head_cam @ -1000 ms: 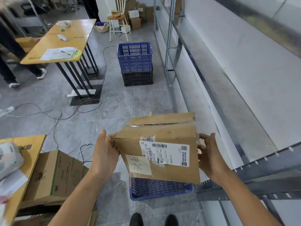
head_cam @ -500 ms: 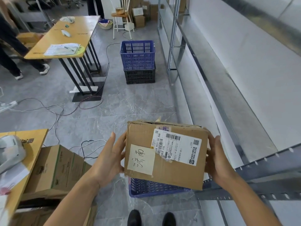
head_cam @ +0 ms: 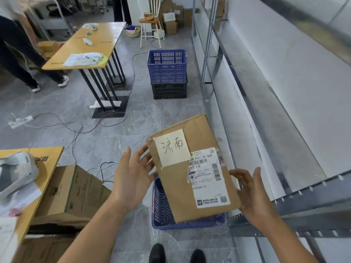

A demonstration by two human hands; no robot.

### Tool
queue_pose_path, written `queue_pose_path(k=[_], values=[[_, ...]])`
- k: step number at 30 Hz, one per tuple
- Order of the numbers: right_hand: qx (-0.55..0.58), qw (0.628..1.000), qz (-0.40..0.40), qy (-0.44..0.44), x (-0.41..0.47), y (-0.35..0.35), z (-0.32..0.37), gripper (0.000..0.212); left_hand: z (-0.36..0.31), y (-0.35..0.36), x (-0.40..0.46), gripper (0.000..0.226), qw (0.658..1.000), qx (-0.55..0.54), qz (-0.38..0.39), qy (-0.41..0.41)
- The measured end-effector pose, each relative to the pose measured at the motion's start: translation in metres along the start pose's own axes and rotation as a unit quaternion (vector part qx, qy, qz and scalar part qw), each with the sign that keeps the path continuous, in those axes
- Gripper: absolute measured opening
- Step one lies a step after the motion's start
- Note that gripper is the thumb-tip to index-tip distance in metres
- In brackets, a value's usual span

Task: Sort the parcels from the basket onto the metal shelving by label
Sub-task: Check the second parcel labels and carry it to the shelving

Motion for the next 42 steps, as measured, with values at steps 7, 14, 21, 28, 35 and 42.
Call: queue_pose_path(k=[7, 14, 21, 28, 35, 42], values=[[-0.06, 0.996, 0.033, -0.053, -0.014, 0.0, -0.004, 0.078, 0.027, 0.034, -0.013, 0.074, 0.992, 0.098, 0.068, -0.038], [-0.089, 0.994, 0.029, -0.053, -0.019, -0.019, -0.003, 0.095, 0.042, 0.044, -0.015, 0.073, 0.987, 0.124, 0.088, -0.056], [-0.141, 0.985, 0.009, -0.097, -0.032, -0.034, 0.011, 0.1, 0.047, 0.062, -0.016, 0.078, 0.984, 0.146, 0.084, -0.056], [-0.102, 0.982, -0.047, -0.15, -0.052, -0.05, 0.018, 0.09, 0.055, 0.079, -0.007, 0.077, 0.975, 0.172, 0.124, -0.064], [-0.072, 0.971, -0.14, -0.182, -0.092, -0.048, 0.013, 0.085, 0.059, 0.108, 0.0, 0.071, 0.938, 0.241, 0.238, -0.071], [-0.004, 0.937, -0.27, -0.224, -0.159, -0.032, -0.003, 0.083, 0.062, 0.125, -0.02, 0.071, 0.876, 0.281, 0.384, -0.079]])
Point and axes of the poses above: each hand's wrist, its own x-axis towards the middle knuckle, its own y-axis out of the palm, z = x × y, the point moved 9 cm from there along x, towards the middle knuckle, and after that the axes turned 5 degrees about -z, right-handed, at the moved point
